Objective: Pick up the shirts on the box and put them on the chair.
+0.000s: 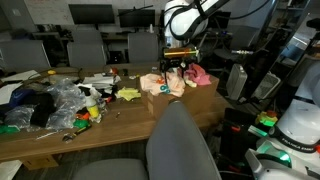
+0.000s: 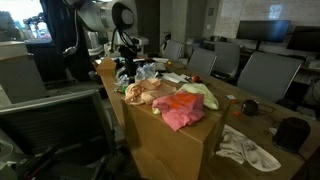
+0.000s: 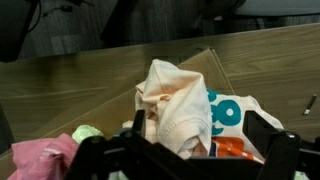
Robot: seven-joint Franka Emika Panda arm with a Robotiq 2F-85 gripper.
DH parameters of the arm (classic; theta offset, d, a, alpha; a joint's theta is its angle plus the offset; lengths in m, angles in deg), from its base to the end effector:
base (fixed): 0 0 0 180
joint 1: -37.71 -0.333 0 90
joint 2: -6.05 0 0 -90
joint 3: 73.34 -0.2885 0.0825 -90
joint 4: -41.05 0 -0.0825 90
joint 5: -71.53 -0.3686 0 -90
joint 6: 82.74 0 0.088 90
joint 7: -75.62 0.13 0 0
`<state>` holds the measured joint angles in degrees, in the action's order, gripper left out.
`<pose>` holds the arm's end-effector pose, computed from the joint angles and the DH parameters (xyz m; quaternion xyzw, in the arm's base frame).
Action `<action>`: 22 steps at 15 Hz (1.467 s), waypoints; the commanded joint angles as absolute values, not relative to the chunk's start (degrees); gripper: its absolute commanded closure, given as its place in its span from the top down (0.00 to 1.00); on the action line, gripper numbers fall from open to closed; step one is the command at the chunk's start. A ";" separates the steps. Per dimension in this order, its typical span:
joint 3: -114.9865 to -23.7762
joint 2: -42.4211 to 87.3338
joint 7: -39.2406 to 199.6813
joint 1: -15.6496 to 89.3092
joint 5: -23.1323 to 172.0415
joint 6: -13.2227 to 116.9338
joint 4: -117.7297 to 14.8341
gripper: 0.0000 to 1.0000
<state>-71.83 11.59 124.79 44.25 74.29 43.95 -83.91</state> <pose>0.5175 -0.0757 0.3000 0.8843 -0.4652 -0.0241 0.0305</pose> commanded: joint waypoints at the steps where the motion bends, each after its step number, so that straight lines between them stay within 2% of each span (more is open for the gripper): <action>1: -70.24 14.18 125.84 42.72 72.84 45.89 -83.34 1.00; 15: -68.27 15.19 131.70 40.68 72.38 54.37 -87.03 1.00; 22: -67.90 15.90 135.07 39.24 75.90 53.53 -87.49 1.00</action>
<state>-69.30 16.74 132.28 40.89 73.53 52.85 -86.17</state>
